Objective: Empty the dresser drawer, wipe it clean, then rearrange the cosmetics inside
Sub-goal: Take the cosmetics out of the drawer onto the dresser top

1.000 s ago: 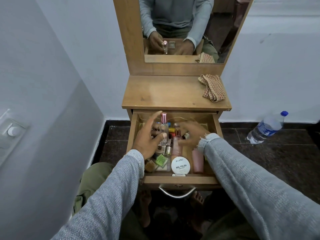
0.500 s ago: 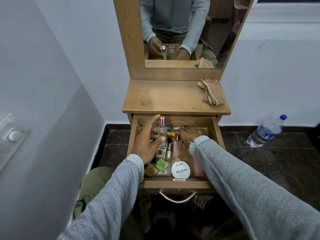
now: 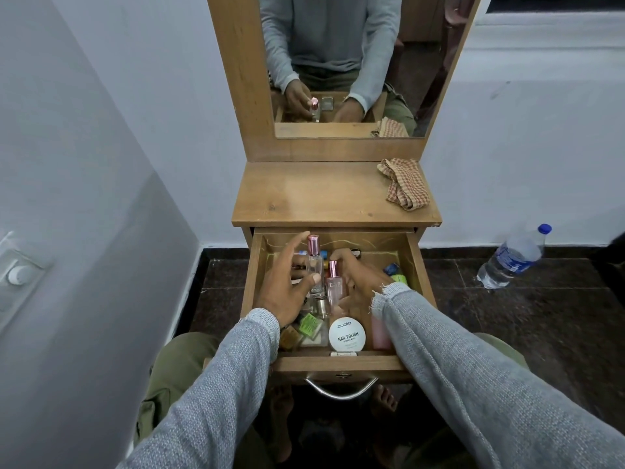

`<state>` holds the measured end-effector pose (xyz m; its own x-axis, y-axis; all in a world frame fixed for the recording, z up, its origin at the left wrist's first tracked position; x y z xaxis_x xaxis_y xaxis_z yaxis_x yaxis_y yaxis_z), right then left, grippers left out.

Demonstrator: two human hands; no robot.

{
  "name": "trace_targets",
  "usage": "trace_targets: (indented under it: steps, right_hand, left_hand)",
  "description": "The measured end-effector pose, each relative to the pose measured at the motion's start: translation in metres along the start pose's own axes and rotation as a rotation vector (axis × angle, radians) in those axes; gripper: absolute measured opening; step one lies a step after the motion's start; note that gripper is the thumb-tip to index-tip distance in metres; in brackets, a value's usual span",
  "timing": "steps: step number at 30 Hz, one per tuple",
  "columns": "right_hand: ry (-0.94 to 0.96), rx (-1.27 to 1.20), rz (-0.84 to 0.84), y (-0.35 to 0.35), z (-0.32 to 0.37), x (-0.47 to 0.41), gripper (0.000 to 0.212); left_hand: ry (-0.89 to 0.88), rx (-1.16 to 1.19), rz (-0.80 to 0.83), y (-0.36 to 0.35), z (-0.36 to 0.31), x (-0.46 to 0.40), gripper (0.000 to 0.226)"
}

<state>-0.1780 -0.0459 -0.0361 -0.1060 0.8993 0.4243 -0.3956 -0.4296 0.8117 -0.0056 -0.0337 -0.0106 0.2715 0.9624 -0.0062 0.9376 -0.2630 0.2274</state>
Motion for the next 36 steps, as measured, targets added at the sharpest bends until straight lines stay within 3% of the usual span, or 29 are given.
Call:
trace_targets:
  steps: [4,12,19,25,30,36]
  right_hand:
    - [0.116,-0.189,-0.107,0.000,-0.005,0.011,0.067]
    - [0.319,-0.047,-0.304,0.007,-0.015,0.019,0.058]
    - [0.402,-0.150,-0.489,0.072,0.013,0.017,0.056]
    - [0.422,-0.147,-0.731,0.119,0.042,-0.009,0.054]
    - [0.360,-0.074,-0.771,0.127,0.054,-0.031,0.052]
    - [0.359,-0.072,-0.788,0.112,0.054,-0.049,0.057]
  left_hand:
    - [-0.027,-0.016,-0.009,0.000,0.001,0.000,0.072]
    - [-0.048,0.028,-0.062,0.012,-0.010,-0.007,0.072]
    - [-0.137,0.052,-0.150,0.034,-0.033,-0.046,0.071]
    - [-0.169,0.047,-0.250,0.051,-0.063,-0.089,0.064]
    - [-0.130,-0.027,-0.276,0.058,-0.065,-0.113,0.042]
    - [-0.101,-0.085,-0.283,0.057,-0.045,-0.130,0.037]
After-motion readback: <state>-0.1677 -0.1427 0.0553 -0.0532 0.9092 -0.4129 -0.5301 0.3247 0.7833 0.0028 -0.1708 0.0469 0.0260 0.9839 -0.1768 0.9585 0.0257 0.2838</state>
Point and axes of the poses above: each hand's wrist, its own x-axis away from the middle knuckle, its own y-axis out of the back of the hand, z = x × y, the point moved 2 cm from there along -x, towards the middle knuckle, and after that the axes turned 11 degrees about x, right-handed, at the moved point
